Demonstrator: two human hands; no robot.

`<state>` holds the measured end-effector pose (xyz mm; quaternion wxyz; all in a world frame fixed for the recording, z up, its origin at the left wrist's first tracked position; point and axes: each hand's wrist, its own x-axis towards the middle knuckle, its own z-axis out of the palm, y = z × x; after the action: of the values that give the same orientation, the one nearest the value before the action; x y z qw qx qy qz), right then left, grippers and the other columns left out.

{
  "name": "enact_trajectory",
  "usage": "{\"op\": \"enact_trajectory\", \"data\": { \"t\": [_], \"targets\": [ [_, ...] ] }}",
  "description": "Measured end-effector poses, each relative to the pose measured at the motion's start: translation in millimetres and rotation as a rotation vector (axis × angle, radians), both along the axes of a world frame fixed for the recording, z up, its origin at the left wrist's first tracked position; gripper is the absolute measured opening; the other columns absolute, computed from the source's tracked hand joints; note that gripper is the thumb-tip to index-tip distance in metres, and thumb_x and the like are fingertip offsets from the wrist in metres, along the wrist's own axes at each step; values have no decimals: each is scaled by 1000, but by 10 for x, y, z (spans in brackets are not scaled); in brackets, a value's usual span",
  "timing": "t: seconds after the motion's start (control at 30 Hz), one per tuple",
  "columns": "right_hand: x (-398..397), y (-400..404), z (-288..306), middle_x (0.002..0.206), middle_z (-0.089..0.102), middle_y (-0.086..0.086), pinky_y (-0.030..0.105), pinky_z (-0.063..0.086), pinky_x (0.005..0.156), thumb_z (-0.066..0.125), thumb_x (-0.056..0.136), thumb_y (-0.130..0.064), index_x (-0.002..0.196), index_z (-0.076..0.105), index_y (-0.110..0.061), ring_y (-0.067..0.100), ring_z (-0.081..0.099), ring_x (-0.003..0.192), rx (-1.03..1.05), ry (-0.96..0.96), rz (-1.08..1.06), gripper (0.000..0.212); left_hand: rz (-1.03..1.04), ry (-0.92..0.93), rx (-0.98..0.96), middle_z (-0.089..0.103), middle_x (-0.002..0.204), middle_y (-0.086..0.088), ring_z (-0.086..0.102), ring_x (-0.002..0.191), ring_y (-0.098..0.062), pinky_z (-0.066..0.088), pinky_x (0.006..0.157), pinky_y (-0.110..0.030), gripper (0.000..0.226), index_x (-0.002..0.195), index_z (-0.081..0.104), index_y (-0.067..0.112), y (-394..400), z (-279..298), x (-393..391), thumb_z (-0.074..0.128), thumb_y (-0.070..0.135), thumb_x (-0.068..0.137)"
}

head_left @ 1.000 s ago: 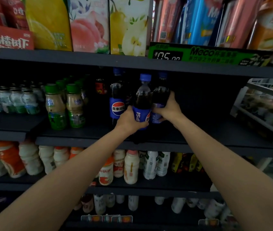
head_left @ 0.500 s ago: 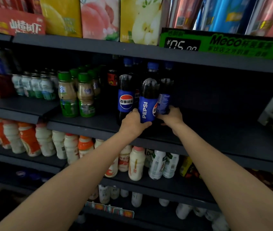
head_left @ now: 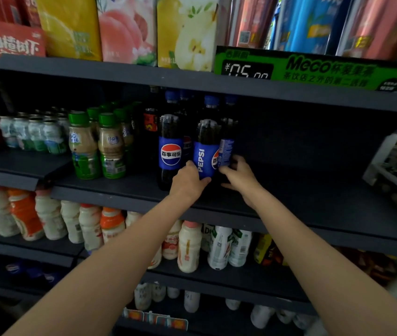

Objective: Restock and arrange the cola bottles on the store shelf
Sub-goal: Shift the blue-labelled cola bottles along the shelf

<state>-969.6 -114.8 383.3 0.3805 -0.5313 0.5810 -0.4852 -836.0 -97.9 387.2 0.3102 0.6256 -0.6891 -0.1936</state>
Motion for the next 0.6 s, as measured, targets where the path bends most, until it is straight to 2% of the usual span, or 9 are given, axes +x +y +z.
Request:
{"op": "enact_trajectory", "data": {
  "t": [0.07, 0.2, 0.33, 0.5, 0.6],
  "targets": [
    [15, 41, 17, 143, 41, 6, 36, 46, 96, 50, 93, -9, 145, 23, -21, 21, 46, 124, 6, -57, 53, 60, 7, 7, -12, 54, 125, -19, 55, 114, -34, 45, 90, -39, 48, 120, 41, 0, -18, -10, -31, 61, 28, 88],
    [50, -42, 18, 146, 40, 3, 36, 39, 102, 45, 95, -12, 147, 20, -25, 15, 44, 122, -26, -147, 78, 59, 22, 16, -41, 53, 127, -19, 53, 116, -34, 44, 92, -39, 49, 123, 41, -1, -77, -39, -92, 61, 27, 87],
    [88, -230, -55, 147, 38, 2, 38, 32, 107, 44, 95, -16, 148, 17, -27, 20, 39, 133, -34, -100, 61, 60, 29, 48, -59, 51, 128, -20, 52, 116, -36, 44, 92, -40, 48, 124, 41, -1, -166, -73, -158, 60, 25, 88],
    [101, -378, -138, 148, 39, 2, 39, 29, 114, 45, 92, -18, 148, 17, -28, 19, 39, 133, -60, -66, 73, 64, 47, 88, -116, 51, 128, -20, 52, 116, -35, 44, 91, -39, 46, 124, 41, -1, -286, -136, -201, 58, 23, 89],
    [52, -350, -147, 151, 34, -1, 35, 25, 115, 50, 90, -20, 149, 12, -29, 17, 33, 137, -54, -3, 149, 71, 59, 88, -144, 51, 127, -22, 53, 115, -36, 44, 90, -40, 45, 125, 39, -1, -294, -210, -209, 56, 23, 91]
  ]
}}
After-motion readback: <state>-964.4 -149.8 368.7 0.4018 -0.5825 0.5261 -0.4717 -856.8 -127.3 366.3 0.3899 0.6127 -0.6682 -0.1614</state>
